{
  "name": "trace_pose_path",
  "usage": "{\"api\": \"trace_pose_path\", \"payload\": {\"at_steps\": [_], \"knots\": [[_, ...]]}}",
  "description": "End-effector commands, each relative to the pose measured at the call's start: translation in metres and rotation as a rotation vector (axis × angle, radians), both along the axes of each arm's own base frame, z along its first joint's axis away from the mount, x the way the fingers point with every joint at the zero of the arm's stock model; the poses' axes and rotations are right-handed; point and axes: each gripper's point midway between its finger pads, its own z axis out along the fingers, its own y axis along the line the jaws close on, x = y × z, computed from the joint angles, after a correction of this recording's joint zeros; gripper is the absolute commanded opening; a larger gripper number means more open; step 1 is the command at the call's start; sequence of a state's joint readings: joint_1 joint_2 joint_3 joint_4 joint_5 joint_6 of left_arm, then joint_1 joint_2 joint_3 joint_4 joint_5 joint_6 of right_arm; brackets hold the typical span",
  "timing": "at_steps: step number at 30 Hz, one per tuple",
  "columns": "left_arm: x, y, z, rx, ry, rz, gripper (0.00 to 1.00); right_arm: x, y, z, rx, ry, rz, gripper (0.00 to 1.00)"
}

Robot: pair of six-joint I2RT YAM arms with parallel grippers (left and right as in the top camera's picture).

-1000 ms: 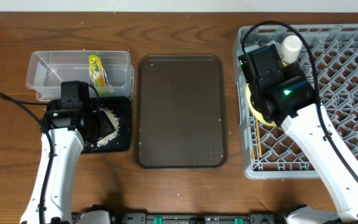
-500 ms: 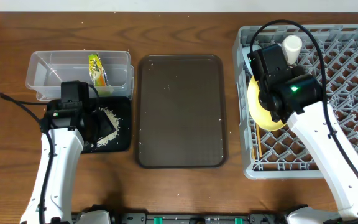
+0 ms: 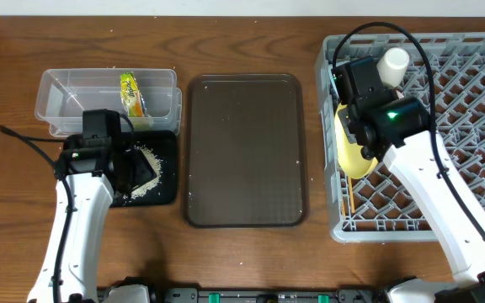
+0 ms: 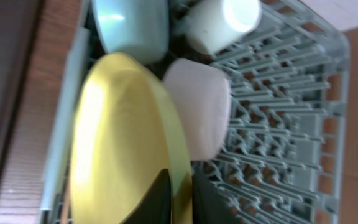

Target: Sort waste into correct bins and load items into the dishwasher rack

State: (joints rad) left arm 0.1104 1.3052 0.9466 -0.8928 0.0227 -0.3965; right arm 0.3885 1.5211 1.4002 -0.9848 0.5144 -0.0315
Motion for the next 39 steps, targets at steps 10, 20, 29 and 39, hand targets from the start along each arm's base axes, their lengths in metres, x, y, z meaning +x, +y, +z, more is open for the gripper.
{"api": "trace_pose_path", "payload": {"at_steps": [10,20,29,39], "knots": [[-0.002,0.002,0.001,0.004,0.012,0.016,0.66,-0.004,0.027,-0.004,0.297,0.01,-0.06,0.2],[0.019,-0.036,0.008,-0.108,-0.078,-0.19,0.66,0.01,0.002,0.055,0.751,-0.149,-0.129,0.53],[0.042,-0.076,0.044,-0.085,-0.129,-0.423,0.66,-0.003,-0.052,0.031,0.758,-0.044,-0.152,0.82],[-0.003,-0.076,0.039,-0.109,0.056,-0.428,0.66,-0.057,-0.068,0.005,0.651,0.15,-0.29,0.99]]}}
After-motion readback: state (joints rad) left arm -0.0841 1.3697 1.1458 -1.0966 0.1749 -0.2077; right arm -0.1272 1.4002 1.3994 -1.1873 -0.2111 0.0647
